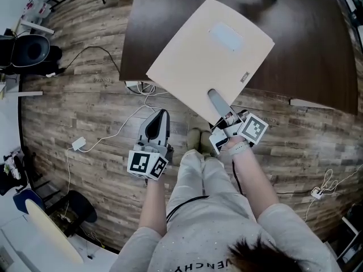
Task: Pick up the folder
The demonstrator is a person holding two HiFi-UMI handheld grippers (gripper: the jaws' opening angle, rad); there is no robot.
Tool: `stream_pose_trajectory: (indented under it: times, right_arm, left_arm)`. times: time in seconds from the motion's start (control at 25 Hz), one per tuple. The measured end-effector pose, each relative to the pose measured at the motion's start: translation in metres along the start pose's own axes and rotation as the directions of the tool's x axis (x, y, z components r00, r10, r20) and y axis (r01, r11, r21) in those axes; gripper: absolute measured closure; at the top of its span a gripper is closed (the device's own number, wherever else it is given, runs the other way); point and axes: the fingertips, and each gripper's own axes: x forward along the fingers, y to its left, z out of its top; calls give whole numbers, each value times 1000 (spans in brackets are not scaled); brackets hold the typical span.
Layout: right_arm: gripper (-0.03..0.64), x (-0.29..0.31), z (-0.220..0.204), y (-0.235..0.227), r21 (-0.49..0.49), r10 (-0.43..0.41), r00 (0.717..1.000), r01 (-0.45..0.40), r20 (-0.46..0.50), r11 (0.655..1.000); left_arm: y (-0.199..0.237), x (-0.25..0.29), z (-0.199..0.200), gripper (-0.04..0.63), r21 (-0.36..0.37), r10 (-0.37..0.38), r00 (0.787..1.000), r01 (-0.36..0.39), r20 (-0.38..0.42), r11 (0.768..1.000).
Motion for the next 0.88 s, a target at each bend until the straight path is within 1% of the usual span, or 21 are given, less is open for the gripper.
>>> stream_pose_trajectory:
  times: [0.2, 0.44, 0.6, 0.76, 0.88]
  right_arm:
    - [348, -4, 13, 14, -46, -3, 1000, 3, 7, 999]
    - [350, -8, 24, 26, -120, -40, 999, 42, 22, 992]
    - [350, -9, 33, 36, -126, -47, 998, 51, 30, 991]
    - [350, -14, 45, 48, -194, -63, 997, 68, 33, 979]
    - [351, -15, 55, 58, -225, -62, 997, 72, 50, 972]
  left_arm:
    - [2, 7, 11, 597, 19, -17, 1000, 17, 18, 1000]
    - [3, 14, 29, 597, 37, -38, 999, 37, 34, 999]
    - [4, 20, 39, 597, 38, -48, 998, 46, 34, 998]
    - [0, 23, 51, 597, 44, -59, 997, 57, 45, 997]
    - [-1, 24, 60, 597, 48, -68, 996, 65, 53, 997]
